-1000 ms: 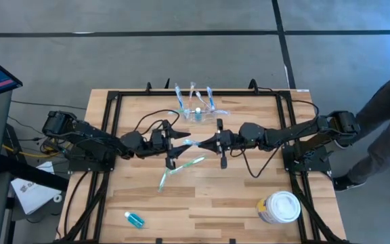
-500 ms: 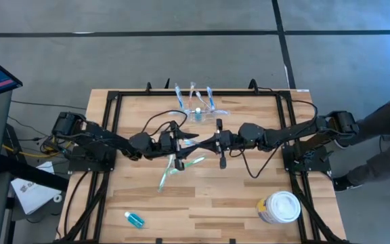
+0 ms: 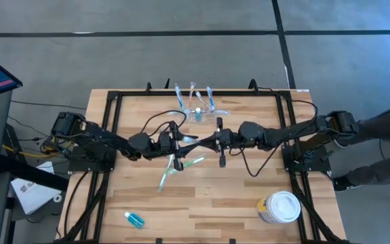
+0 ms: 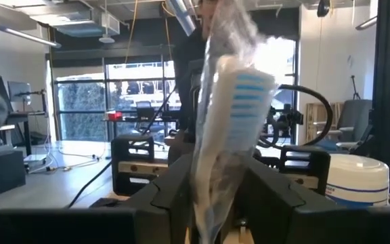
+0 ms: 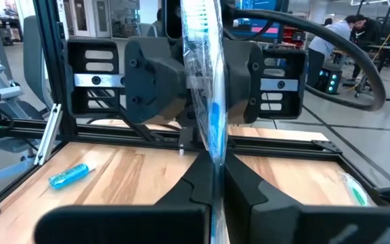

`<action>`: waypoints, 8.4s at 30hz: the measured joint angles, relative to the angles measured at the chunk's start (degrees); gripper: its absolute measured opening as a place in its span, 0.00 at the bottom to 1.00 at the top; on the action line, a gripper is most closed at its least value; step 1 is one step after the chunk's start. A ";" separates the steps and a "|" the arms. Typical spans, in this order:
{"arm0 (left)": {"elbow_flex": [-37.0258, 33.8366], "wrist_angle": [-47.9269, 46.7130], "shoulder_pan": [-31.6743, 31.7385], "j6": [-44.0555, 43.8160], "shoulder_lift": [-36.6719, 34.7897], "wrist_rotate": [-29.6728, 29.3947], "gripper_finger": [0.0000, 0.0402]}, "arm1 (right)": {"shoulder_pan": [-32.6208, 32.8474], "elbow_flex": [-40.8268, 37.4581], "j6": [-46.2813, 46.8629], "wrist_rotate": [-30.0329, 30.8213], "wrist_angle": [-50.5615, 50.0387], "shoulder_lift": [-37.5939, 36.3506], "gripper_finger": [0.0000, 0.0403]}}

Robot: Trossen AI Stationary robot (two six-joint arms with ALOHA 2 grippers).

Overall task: Pick & Place toothbrushing station
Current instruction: Put the blue toothbrush into the transparent organizer, then put the green toothbrush into the transparent organizer

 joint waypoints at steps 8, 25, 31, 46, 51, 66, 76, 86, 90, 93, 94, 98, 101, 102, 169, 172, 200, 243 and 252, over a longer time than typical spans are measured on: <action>0.00 -0.05 -0.03 0.00 0.00 0.13 0.16 | 0.02 0.00 0.16 0.01 0.14 0.00 0.04; -0.01 -5.59 -0.03 -1.26 -2.16 0.04 0.03 | -0.32 -0.02 -0.28 0.17 -1.07 -0.04 0.13; -0.02 -15.92 0.14 -1.55 -8.47 -1.75 0.02 | -2.07 -0.02 0.15 0.21 -1.37 -0.06 0.20; -0.02 -30.78 10.12 -6.05 -14.45 -6.07 0.02 | -3.32 -0.02 0.15 0.23 -2.47 -0.04 0.23; -0.02 -32.20 15.52 -7.38 -14.36 -4.31 0.02 | -3.28 -0.02 0.10 0.23 -2.70 -0.04 0.23; 0.02 -31.71 28.99 -9.29 -7.85 -0.22 0.02 | -6.03 -0.02 -0.46 0.21 -2.94 -0.04 0.23; 0.02 -25.27 34.66 -10.67 -2.04 4.22 0.02 | -7.77 -0.02 -1.90 0.19 -3.24 -0.04 0.23; 0.02 -25.47 35.18 -10.80 0.14 5.75 0.02 | -8.31 -0.02 -2.88 0.19 -3.46 -0.04 0.23; 0.00 -25.48 35.18 -11.50 1.24 6.36 0.02 | -8.31 -0.02 -2.89 0.19 -3.49 -0.04 0.23; 0.01 -25.60 35.18 -12.05 2.95 6.67 0.02 | -8.31 -0.04 -2.89 0.19 -3.49 -0.04 0.23; 0.02 -25.58 35.18 -12.07 3.38 6.70 0.02 | -8.31 -0.04 -2.89 0.19 -3.51 -0.04 0.23; 1.00 -25.33 35.18 -12.09 5.17 6.70 0.02 | -8.31 -0.04 -2.89 0.19 -3.55 -0.04 0.23; 1.82 -25.54 35.18 -12.09 6.37 7.17 0.02 | -8.31 -0.04 -2.89 0.19 -3.74 -0.04 0.23; 2.04 -25.56 35.18 -12.08 6.59 7.21 0.02 | -8.31 -0.04 -2.89 0.19 -3.78 -0.04 0.23; 2.23 -25.11 35.20 -13.31 6.69 7.55 0.22 | -8.57 -0.04 -2.99 0.19 -6.15 -0.02 0.23; 2.23 -25.12 35.20 -13.27 6.69 7.72 0.27 | -8.57 -0.04 -2.96 0.18 -6.37 -0.02 0.23; 2.10 -37.01 32.32 -11.62 -12.09 7.45 0.44 | -8.57 -0.04 -2.86 0.19 -7.34 -0.02 0.23; -3.34 -66.02 -3.28 -32.40 -19.69 7.26 0.44 | -8.41 -0.04 -1.31 0.14 -10.18 -0.02 0.23; -6.88 -65.40 -7.11 -40.19 -18.70 1.12 0.44 | -8.41 -0.04 -1.31 0.14 -10.19 -0.02 0.23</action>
